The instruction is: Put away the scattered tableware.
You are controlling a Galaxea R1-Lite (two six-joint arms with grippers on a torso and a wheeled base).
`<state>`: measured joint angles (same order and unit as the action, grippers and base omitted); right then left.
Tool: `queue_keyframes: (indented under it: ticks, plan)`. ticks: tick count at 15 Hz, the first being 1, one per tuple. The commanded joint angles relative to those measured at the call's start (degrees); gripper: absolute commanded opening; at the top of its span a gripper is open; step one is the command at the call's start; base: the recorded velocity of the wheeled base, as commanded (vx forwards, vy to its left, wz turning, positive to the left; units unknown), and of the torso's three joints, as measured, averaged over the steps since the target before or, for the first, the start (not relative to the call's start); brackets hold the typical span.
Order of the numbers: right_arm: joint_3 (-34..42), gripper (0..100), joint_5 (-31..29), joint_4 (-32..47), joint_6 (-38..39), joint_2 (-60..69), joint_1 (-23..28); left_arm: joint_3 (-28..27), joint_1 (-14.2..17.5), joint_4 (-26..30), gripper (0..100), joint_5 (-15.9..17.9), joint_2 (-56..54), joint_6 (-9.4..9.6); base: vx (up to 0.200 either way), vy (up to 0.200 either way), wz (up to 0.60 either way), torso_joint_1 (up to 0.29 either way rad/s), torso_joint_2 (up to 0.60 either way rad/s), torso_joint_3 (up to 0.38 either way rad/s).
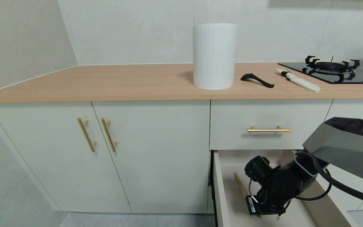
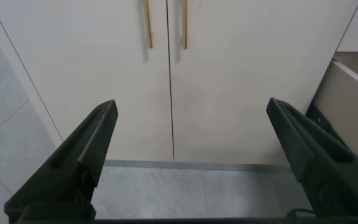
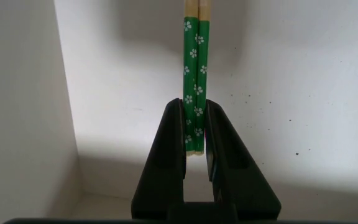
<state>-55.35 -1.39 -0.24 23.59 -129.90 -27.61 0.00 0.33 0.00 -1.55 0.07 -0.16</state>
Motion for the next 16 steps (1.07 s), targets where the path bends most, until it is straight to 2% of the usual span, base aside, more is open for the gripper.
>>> queue_keyframes:
  ticks: [1, 2, 11, 14, 16]
  plan:
    - [0.1, 0, 0.0, 0.0, 0.0, -0.1, -0.1, 0.0, 0.0, 0.0, 100, 0.0, 0.0, -0.02, 0.0, 0.0, 0.0, 0.0, 0.0, 0.0]
    - [0.1, 100, 0.0, 0.0, 0.0, -0.1, -0.1, 0.0, 0.0, 0.0, 100, 0.1, 0.0, -0.02, 0.0, 0.0, 0.0, 0.0, 0.0, 0.0]
    - [1.1, 100, 0.1, 0.2, 0.1, 1.2, 0.0, 0.0, 0.0, 0.0, 100, 0.0, 0.0, -0.02, 0.0, 0.0, 0.0, 0.0, 0.0, 0.0]
    - [5.8, 100, 0.2, 0.6, 0.0, 15.3, 2.4, 0.0, 0.0, 0.0, 100, 0.1, 0.0, -0.02, 0.0, 0.0, 0.0, 0.0, 0.0, 0.0]
    - [8.1, 100, 0.1, 4.4, -1.5, 27.7, 4.3, 0.0, 0.0, 0.0, 100, 0.0, 0.0, -0.02, 0.0, 0.0, 0.0, 0.0, 0.0, 0.0]
